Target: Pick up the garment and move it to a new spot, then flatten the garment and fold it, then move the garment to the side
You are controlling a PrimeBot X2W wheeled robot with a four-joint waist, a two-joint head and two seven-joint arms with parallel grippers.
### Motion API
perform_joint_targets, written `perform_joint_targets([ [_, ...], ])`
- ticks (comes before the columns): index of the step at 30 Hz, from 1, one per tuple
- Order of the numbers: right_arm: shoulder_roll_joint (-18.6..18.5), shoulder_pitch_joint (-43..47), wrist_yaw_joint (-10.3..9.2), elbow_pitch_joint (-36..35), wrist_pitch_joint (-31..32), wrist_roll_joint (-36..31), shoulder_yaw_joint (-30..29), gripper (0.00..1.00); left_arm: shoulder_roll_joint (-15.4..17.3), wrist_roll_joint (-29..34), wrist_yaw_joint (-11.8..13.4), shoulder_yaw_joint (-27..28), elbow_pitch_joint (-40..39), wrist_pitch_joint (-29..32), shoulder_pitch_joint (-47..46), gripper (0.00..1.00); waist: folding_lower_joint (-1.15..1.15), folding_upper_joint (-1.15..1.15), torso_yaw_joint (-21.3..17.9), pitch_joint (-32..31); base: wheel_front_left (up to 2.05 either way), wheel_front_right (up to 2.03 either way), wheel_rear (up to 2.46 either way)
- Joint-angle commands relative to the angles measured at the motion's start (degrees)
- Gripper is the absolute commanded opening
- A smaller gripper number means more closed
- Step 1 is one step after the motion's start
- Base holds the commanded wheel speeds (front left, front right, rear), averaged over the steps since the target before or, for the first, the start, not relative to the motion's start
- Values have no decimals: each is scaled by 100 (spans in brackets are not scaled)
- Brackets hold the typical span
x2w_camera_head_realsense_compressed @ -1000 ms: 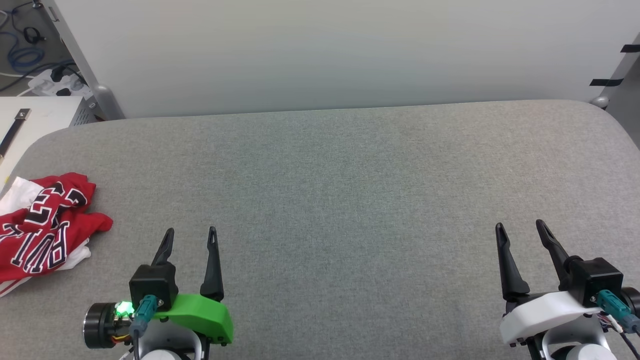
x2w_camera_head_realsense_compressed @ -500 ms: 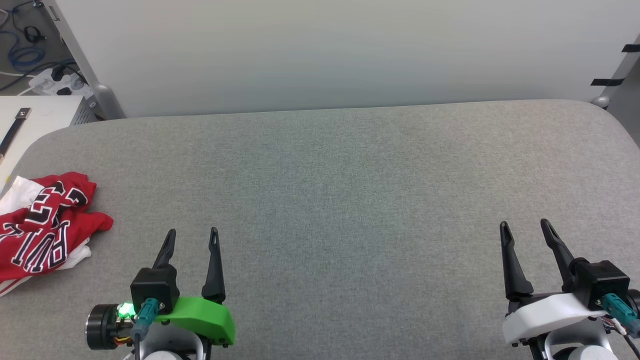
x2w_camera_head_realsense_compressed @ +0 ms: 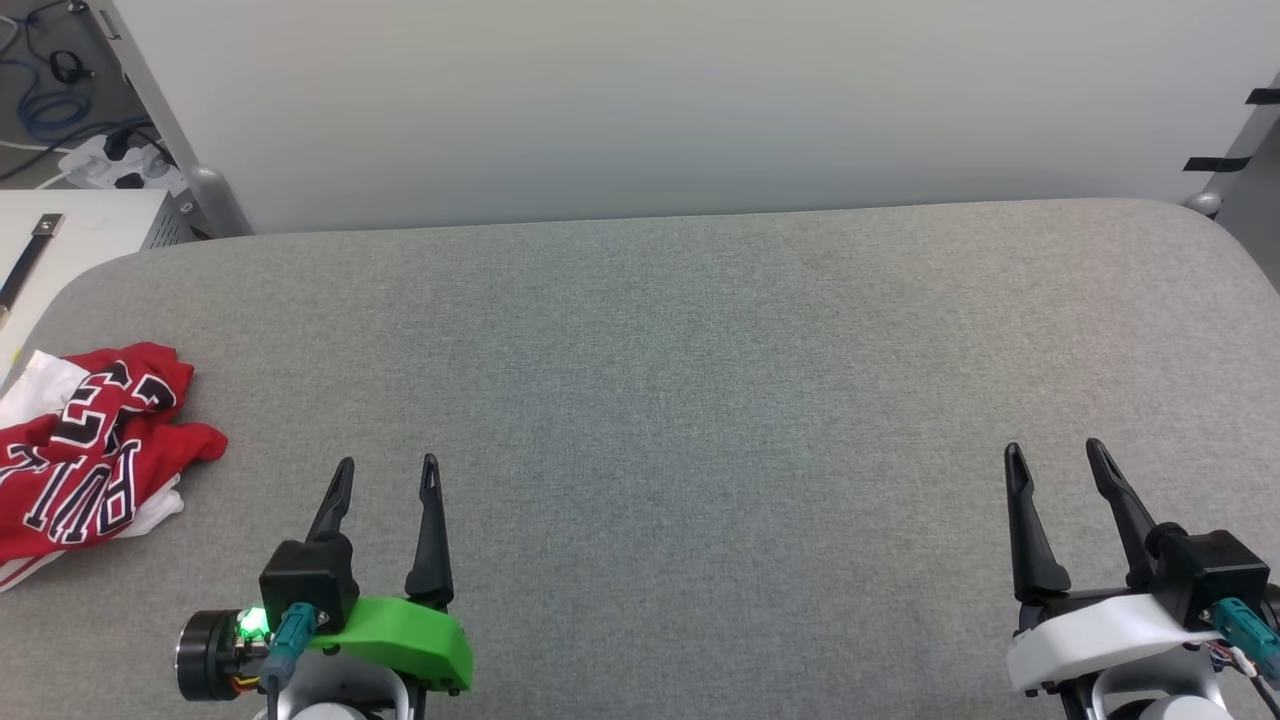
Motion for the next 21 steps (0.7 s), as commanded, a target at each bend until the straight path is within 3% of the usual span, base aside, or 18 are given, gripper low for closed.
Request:
perform_joint_targets([
  [1, 8, 71, -2, -26, -59, 39, -13, 100, -20, -35, 1, -15, 23, -56, -78, 100, 0, 0, 1, 0, 0, 0, 0],
  [21, 10, 169, -3, -56, -295, 129, -20, 100, -25, -145, -143, -18, 191, -295, -45, 100, 0, 0, 38, -31, 0, 0, 0],
])
